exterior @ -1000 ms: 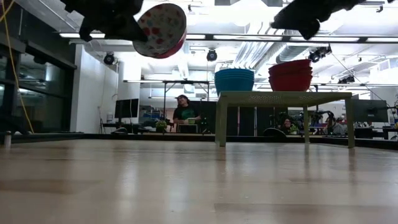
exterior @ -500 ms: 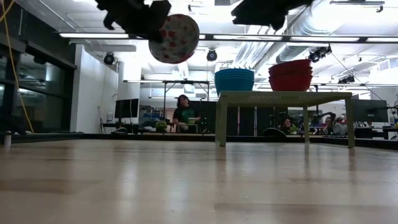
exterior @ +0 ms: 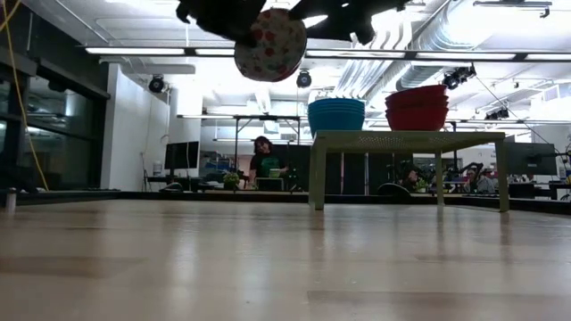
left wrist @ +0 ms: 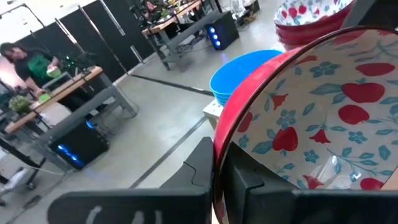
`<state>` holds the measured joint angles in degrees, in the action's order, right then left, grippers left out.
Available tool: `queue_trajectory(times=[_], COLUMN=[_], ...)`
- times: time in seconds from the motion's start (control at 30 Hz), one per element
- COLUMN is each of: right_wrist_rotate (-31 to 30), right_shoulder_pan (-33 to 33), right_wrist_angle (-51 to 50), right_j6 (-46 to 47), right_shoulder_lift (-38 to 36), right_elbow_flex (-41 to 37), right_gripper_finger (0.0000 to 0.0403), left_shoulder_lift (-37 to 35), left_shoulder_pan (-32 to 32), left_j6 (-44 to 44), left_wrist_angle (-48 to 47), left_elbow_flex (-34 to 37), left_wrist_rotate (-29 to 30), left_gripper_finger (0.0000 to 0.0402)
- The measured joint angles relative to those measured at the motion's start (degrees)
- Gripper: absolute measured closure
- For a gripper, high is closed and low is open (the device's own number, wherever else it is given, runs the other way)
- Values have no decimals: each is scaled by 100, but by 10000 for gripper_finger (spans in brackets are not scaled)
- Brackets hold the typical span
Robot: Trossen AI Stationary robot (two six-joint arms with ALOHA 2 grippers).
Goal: Pick & Place Mini bowls
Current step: Stack the white bowl on the white bowls on the shelf
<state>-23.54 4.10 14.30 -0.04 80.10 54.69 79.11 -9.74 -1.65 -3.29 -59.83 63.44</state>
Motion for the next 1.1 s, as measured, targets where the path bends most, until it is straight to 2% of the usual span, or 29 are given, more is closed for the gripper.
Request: queue_trajectory(times=[0.2, 0.33, 0.47, 0.63, 0.87, 0.97, 1.1], right_wrist_rotate=[-165, -392, -322, -502, -867, -1015, -1008], right_shoulder_pan=[-40, -175, -374, -478, -485, -485, -485], right_wrist_angle=[-44, -123, -220, -443, -385, -373, -375], right_j6=[-176, -192, -186, -161, 140, 162, 352], right_shoulder_lift=[245, 245, 247, 247, 247, 247, 247], right_elbow_flex=[132, 134, 136, 139, 139, 139, 136], right_gripper_finger=[96, 96, 96, 96, 96, 107, 146], left_shoulder_lift=[0, 0, 2, 2, 2, 2, 2], left_shoulder_pan=[4, -6, 17, 13, 13, 13, 13], left_j6=[-625, -748, -1250, -1612, -1612, -1611, -1607], left_wrist_angle=[11, 141, 683, 1049, 1085, 1116, 1117], left_elbow_flex=[-52, -59, -59, -59, -59, -59, -59], left_wrist_rotate=[-24, -428, -762, -859, -821, -815, -841], left_gripper_finger=[397, 397, 397, 397, 397, 397, 397])
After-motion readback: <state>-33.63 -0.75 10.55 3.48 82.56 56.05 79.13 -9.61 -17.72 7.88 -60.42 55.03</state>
